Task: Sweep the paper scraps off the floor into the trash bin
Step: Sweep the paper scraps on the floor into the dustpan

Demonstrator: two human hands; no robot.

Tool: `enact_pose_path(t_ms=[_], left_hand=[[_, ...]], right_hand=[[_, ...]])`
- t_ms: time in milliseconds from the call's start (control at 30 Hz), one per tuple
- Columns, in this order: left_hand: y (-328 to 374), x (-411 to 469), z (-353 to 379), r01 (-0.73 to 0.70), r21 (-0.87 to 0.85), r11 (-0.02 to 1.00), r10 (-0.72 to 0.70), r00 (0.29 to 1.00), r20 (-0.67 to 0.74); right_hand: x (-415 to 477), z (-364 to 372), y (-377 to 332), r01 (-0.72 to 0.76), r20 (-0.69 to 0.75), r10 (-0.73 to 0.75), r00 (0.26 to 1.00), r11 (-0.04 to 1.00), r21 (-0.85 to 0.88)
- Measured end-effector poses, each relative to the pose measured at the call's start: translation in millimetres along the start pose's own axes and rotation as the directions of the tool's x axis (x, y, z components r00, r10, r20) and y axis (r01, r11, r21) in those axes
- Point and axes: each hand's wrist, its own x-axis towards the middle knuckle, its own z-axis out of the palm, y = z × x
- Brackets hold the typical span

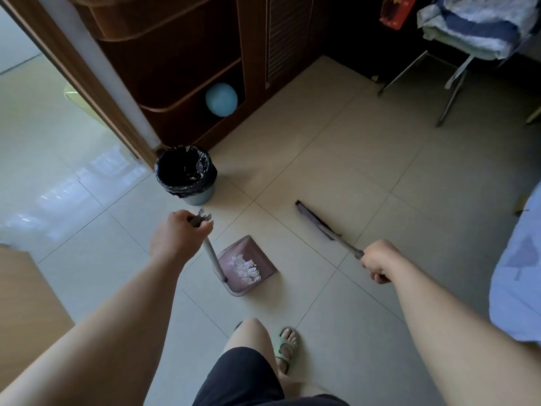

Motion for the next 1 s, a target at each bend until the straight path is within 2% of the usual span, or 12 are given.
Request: enact_pose_path(t_ms=[133, 233, 400, 633, 733, 833, 1000], left_hand=[[0, -5, 2, -0.024, -0.024, 0.999, 0.024, 1.0, 0.017], [-3, -8, 2, -0.08, -0.004, 0.997, 0.08, 0.996, 0.042], [-32, -6, -9, -0.112, -0.055, 0.992, 0.117, 0.987, 0.108], [-88, -4, -50, 0.038, -0.084, 0.996, -0.037, 0.999, 0.017], [-107, -5, -70, 0.099, -0.057, 0.994, -0.101, 0.994, -0.043], [-124, -8, -85, 0.142, -0.022, 0.99, -0.143, 0.986, -0.085], [-169, -8, -97, 0.255, -0.065, 0.965, -0.262, 0.957, -0.125]], right_hand=[[-31, 16, -15, -0.005, 0.115, 0.0, 0.993, 0.999, 0.045], [-60, 21, -35, 0.008, 0.218, -0.008, 0.976, 1.0, 0.003], [-107, 8, -71, 0.035, 0.249, -0.026, 0.968, 0.999, -0.033], [-143, 6, -128, 0.126, 0.15, -0.107, 0.983, 0.984, -0.127], [-152, 20, -161, 0.222, 0.079, -0.213, 0.974, 0.966, -0.134], [-155, 35, -188, 0.353, -0.019, -0.36, 0.933, 0.921, -0.165], [-144, 91, -228, 0.32, -0.128, -0.387, 0.913, 0.876, -0.36]])
